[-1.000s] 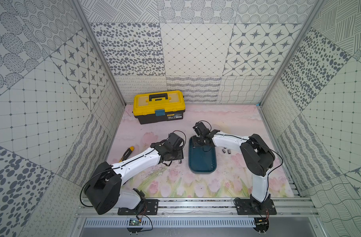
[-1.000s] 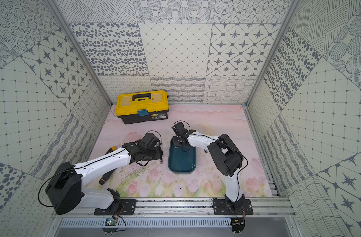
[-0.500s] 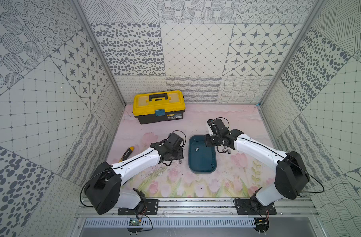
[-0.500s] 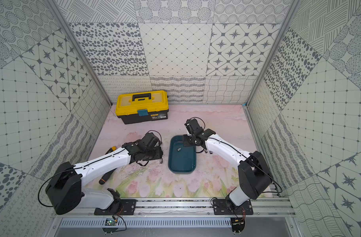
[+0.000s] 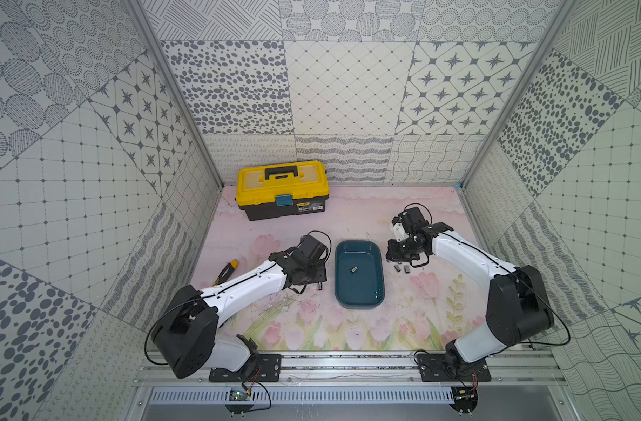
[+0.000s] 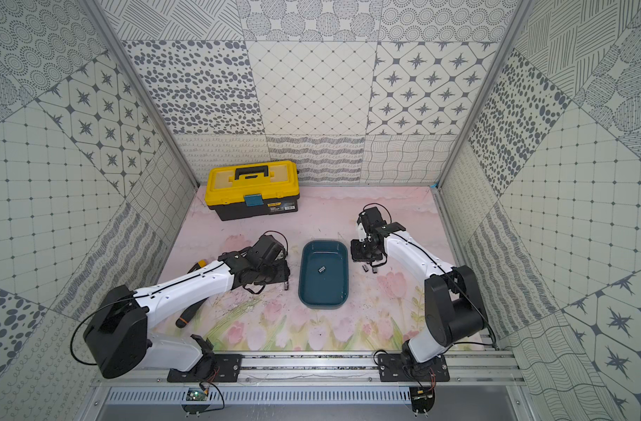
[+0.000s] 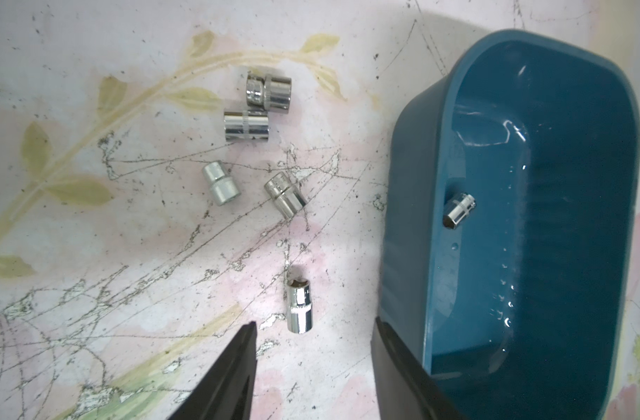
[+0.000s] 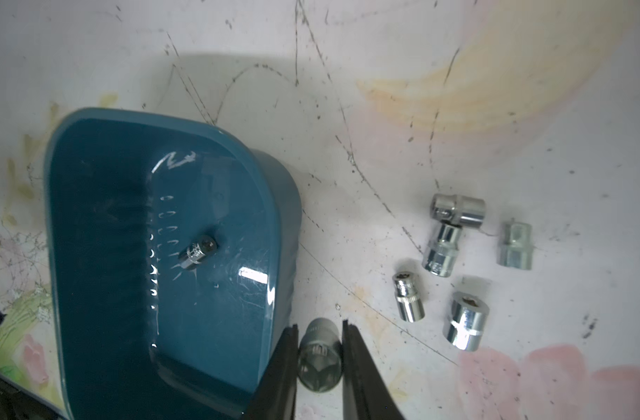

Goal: Take out the socket from the storage box
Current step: Place the socket head at the center of the board.

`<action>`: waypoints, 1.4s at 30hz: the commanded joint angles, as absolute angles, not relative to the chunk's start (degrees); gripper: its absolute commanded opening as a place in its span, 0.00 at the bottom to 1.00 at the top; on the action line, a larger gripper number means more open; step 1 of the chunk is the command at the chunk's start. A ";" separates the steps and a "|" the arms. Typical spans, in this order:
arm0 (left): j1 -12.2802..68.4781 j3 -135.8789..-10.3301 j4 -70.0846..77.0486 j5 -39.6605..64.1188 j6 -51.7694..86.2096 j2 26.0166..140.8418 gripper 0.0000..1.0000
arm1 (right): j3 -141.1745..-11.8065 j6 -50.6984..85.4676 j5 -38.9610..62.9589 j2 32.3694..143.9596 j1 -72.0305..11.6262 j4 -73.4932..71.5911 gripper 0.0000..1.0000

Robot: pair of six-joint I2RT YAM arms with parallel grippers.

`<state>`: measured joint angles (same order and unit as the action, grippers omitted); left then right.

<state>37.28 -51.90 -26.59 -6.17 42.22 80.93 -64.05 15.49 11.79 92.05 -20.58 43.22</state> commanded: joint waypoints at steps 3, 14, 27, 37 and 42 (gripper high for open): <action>36.95 -52.76 -28.22 -6.26 41.42 81.12 0.55 | -67.02 11.96 15.09 96.94 -20.18 47.17 0.18; 37.00 -52.71 -28.39 -6.15 41.42 80.86 0.55 | -70.70 10.26 11.78 104.04 -19.35 48.42 0.19; 36.97 -52.29 -28.69 -6.51 41.44 79.98 0.55 | -73.80 9.70 8.84 109.00 -19.34 48.50 0.32; 37.02 -52.49 -29.09 -6.46 41.36 79.51 0.55 | -75.59 9.59 8.31 109.57 -19.33 48.58 0.36; 36.96 -53.36 -29.25 -5.94 41.10 79.37 0.55 | -75.74 9.51 8.10 107.30 -19.24 49.17 0.42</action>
